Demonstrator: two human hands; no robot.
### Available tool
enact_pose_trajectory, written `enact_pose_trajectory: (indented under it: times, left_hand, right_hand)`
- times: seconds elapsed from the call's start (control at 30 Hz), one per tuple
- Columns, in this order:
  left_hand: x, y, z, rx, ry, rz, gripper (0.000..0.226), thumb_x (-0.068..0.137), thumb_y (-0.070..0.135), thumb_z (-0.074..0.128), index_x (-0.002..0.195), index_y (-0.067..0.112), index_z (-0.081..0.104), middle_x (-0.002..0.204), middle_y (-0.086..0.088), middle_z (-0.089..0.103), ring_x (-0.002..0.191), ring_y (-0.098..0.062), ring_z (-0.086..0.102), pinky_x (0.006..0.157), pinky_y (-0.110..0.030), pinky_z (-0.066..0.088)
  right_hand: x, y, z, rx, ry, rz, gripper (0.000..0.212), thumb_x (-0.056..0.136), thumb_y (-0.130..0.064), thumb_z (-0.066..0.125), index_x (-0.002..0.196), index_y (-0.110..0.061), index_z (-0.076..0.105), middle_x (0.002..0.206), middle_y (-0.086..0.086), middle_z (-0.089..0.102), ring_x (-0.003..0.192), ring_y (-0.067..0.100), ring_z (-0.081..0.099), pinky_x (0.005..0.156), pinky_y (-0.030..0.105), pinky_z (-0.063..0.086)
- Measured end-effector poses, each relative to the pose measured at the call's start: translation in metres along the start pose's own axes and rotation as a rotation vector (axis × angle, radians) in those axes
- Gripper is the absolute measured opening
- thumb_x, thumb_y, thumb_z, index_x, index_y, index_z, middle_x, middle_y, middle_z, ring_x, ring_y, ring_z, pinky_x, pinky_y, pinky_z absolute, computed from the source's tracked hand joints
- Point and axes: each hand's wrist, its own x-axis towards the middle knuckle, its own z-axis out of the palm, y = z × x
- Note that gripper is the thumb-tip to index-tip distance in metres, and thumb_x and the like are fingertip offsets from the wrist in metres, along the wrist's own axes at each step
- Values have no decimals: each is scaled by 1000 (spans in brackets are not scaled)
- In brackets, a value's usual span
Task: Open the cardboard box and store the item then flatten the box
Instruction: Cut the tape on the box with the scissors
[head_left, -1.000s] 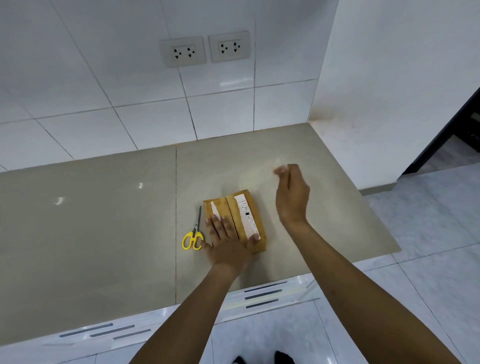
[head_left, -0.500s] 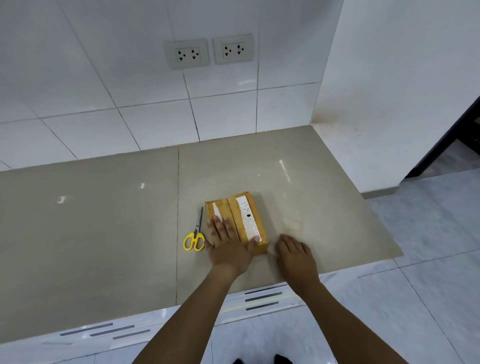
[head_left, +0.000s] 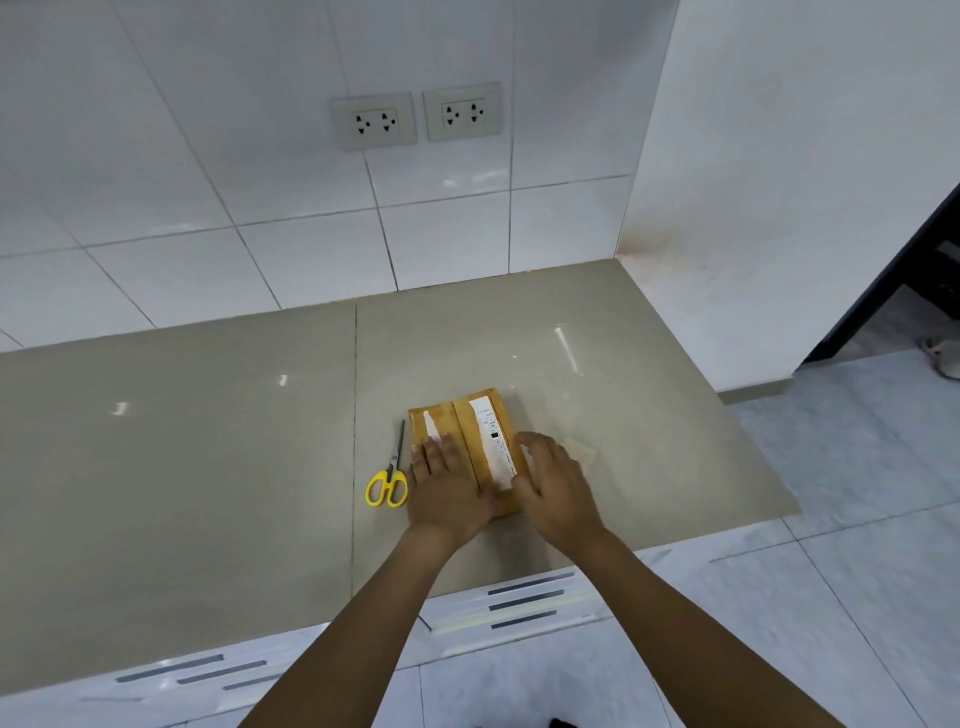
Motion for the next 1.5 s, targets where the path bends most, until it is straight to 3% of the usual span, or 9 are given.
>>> enact_pose_trajectory:
  times: [0.4,0.6,0.77,0.83,0.97,1.07,1.17,1.37,1.5]
  left_hand:
    - [-5,15,-2,-100,134,-58,80,94,38,48,151,6,2,156,-24,15,145,-42,13,119,-45,15]
    - [-5,-6,-28,-694,387,-3,63,97,16,43,153,19,15,153,-12,34,132,-30,44,109,-44,39]
    - [-18,-59,-22,-841,374,-63,58,102,11,33,153,29,11,143,-5,46,96,-9,56,83,-27,45]
    - [-21,-76,-11,-702,272,-88,67,98,1,36,153,28,10,156,-9,28,116,-24,53,90,-29,43]
    - [-22,-80,3,-565,124,-79,55,100,12,41,152,22,23,159,-17,18,140,-37,32,109,-48,39]
    - [-17,-72,-1,-689,69,-99,50,101,32,41,148,16,33,143,-4,46,131,-24,44,107,-43,40]
    - [-11,-57,-11,-901,-26,-204,19,99,47,37,109,38,52,98,20,51,101,-9,47,76,-20,39]
    - [17,-40,-19,-1022,2,-499,38,99,33,41,126,9,54,114,-10,61,106,-29,57,94,-39,48]
    - [29,-33,-34,-1064,-15,-661,36,92,21,49,123,5,55,94,-8,59,91,-27,58,76,-34,48]
  right_hand:
    - [9,-2,11,-150,-164,-43,68,82,-42,60,141,-20,35,144,3,45,122,26,42,97,40,45]
    - [7,10,3,-160,-202,-75,74,79,-57,60,140,-25,33,146,-3,41,122,23,45,95,39,43]
    - [3,6,8,-217,-134,-90,66,87,-57,48,140,-23,30,144,1,44,113,24,54,90,36,47]
    - [0,0,9,-96,-84,-53,52,93,-49,40,138,-24,33,131,1,55,102,19,59,81,32,50]
    - [2,-5,10,302,152,196,29,99,-30,34,125,-24,44,73,-5,59,59,10,55,53,29,41]
    - [13,3,6,684,311,673,23,98,-18,37,119,-17,45,89,12,62,69,26,63,59,39,57]
    - [20,13,3,931,230,992,29,94,-10,45,120,-18,36,100,18,57,73,33,67,53,37,59]
    - [28,12,15,32,54,712,14,87,-17,58,100,-18,62,106,10,55,100,34,53,78,36,47]
    - [38,3,14,151,-19,629,18,90,-19,53,85,-13,69,90,10,70,83,27,60,69,28,43]
